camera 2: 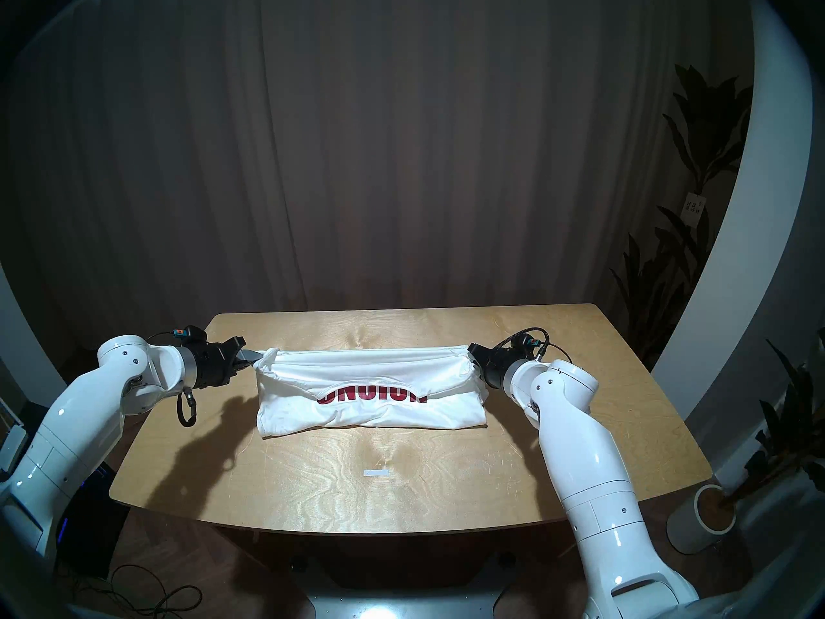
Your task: Fold the shirt by bringing both sleeves in and then folding it in half
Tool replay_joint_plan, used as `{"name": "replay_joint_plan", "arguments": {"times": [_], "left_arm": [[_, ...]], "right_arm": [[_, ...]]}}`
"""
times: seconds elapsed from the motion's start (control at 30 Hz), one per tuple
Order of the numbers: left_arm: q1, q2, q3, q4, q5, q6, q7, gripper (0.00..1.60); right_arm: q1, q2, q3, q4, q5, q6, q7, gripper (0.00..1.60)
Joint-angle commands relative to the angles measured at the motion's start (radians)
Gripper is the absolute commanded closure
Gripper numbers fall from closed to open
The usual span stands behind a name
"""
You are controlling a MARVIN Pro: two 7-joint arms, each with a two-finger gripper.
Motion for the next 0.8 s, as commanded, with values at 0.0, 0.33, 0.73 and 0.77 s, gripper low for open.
{"name": "replay_joint_plan", "arguments": {"times": [0.0,0.33,0.73,0.77], "left_arm": [[-0.118,-0.051,0.010,0.035,0.019,-0.010,0.007,1.60],[-0.199,-0.114,0.044,0.113,0.047,-0.012,0.038,1.60],[-0.277,-0.185,0.088,0.212,0.080,-0.013,0.073,1.60],[-0.284,-0.191,0.092,0.220,0.083,-0.014,0.076,1.60]], "right_arm": [[0.042,-0.015,-0.011,-0.001,-0.001,-0.006,0.000,1.60],[0.066,-0.022,-0.026,0.021,-0.013,-0.008,-0.013,1.60],[0.101,-0.029,-0.024,0.052,-0.024,-0.012,-0.030,1.60],[0.104,-0.030,-0.023,0.055,-0.025,-0.013,-0.031,1.60]]}}
